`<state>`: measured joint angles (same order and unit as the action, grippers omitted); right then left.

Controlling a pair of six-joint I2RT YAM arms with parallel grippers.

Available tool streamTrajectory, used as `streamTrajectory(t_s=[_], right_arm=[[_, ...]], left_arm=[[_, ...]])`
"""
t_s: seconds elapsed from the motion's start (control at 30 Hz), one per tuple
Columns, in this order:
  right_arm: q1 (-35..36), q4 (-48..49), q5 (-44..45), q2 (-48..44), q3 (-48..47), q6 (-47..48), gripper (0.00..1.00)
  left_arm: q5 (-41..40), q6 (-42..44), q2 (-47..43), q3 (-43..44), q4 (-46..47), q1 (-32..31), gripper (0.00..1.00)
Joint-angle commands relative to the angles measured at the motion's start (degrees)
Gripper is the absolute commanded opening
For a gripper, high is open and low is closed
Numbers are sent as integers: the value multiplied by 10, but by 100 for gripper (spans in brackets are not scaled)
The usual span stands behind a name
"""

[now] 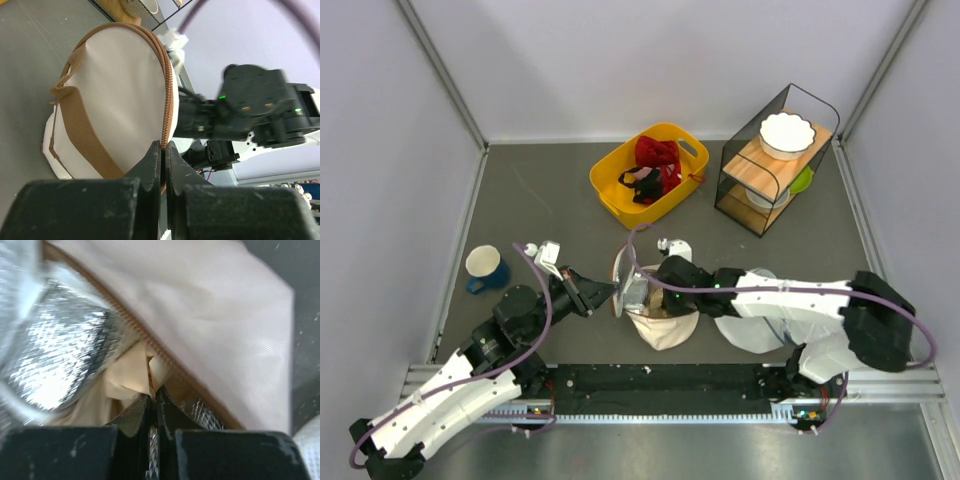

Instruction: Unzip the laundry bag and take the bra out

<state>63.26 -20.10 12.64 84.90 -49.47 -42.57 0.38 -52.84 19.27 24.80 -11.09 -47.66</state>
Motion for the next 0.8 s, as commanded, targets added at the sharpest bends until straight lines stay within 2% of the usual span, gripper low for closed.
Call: streamTrajectory(t_s=[0.0,0.13,0.37,0.53,0.77], right_arm=[[6,-22,21,-110,-41,23,0],[7,-29,28,-155,-78,42,0],[7,-30,5,-178,-126,48,0],[7,-34,37,-203,-164,82,0],[6,-50,59,-192,-341,168,0]], left_arm=[[1,-1,4,-5,15,0,0],[1,-4,12,-7,21,1,0],[1,-3,23,-2,25,1,0],[1,-3,23,-3,20,0,0],[1,0,28,6,8,0,0]])
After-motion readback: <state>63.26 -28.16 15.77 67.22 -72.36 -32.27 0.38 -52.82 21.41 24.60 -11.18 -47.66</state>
